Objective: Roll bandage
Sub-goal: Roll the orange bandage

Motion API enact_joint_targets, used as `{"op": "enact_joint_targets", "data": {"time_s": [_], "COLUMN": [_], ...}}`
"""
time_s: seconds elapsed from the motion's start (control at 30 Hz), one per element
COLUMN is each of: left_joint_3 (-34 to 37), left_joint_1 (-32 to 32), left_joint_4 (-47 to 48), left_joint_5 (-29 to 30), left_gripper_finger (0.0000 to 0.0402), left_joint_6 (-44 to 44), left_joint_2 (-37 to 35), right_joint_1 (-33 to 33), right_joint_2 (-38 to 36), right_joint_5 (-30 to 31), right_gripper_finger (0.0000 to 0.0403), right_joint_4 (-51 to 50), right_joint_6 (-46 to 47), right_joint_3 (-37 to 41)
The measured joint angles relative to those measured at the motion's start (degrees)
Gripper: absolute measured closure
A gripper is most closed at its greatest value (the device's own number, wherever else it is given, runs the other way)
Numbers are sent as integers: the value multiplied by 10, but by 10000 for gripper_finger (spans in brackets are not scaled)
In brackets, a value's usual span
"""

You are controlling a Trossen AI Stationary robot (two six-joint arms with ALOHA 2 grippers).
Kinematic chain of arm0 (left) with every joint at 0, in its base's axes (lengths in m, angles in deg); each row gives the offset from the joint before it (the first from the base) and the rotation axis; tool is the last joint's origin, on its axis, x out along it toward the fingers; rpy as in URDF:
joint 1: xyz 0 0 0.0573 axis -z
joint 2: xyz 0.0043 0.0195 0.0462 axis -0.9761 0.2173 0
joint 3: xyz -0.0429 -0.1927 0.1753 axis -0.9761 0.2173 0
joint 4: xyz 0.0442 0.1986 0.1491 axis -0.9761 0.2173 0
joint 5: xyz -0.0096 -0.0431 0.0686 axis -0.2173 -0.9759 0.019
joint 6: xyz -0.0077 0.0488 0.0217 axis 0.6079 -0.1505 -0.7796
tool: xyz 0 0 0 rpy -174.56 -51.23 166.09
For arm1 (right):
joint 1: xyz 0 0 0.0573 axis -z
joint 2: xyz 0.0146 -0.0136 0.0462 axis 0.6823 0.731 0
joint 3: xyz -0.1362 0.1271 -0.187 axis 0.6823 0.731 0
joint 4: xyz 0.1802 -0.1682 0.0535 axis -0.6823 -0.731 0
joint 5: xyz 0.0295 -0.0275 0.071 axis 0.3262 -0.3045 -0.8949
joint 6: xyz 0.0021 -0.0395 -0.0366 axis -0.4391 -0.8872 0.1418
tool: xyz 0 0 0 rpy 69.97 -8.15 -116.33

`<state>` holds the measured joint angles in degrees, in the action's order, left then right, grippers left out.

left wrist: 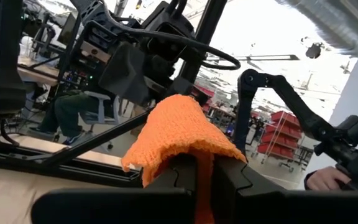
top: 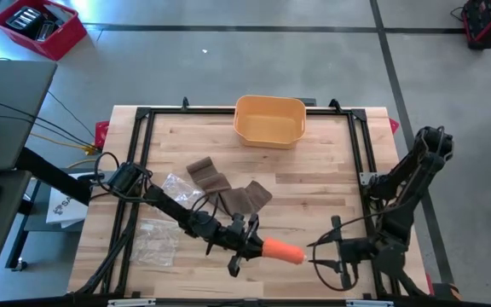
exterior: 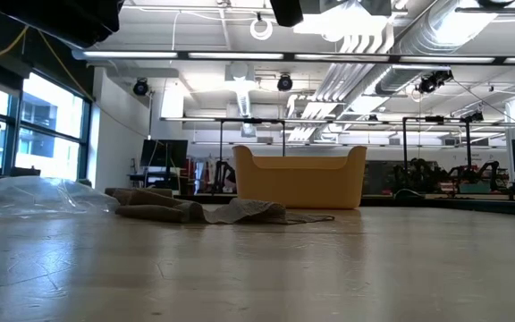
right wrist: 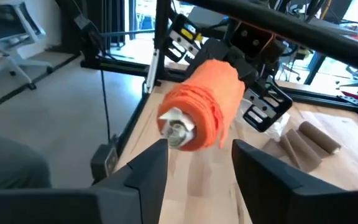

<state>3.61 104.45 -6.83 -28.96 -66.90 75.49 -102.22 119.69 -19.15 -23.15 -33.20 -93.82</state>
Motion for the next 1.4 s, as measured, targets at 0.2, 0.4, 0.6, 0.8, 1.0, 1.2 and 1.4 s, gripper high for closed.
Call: {"op": "enact_joint_targets", "data": {"time_s": [0.2, 0.4, 0.6, 0.8, 1.0, 1.2, 1.4], "left_joint_3": [0, 1, 1, 1, 2, 2, 2], "left_joint_1": [1, 1, 0, 0, 0, 0, -4], "left_joint_4": [2, 1, 1, 1, 1, -2, 1], "left_joint_5": [0, 0, 1, -9, -13, -12, -11], "left_gripper_finger": [390, 389, 389, 389, 389, 389, 358], "left_joint_6": [5, 10, 10, 20, 30, 30, 43], "left_joint_2": [0, 0, 0, 0, 0, 0, 0], "right_joint_1": [24, 36, 40, 46, 68, 71, 72], "right_joint_2": [0, 0, 0, 0, 8, 14, 14], "right_joint_5": [-46, -57, -60, -63, -98, -70, -44], "right_gripper_finger": [228, 229, 241, 259, 279, 331, 394], "right_joint_4": [1, 8, 16, 23, 31, 33, 35], "right_joint_6": [-14, -12, -27, -60, -120, -135, -137], "right_joint_3": [0, 0, 0, 0, 0, 0, 0]}}
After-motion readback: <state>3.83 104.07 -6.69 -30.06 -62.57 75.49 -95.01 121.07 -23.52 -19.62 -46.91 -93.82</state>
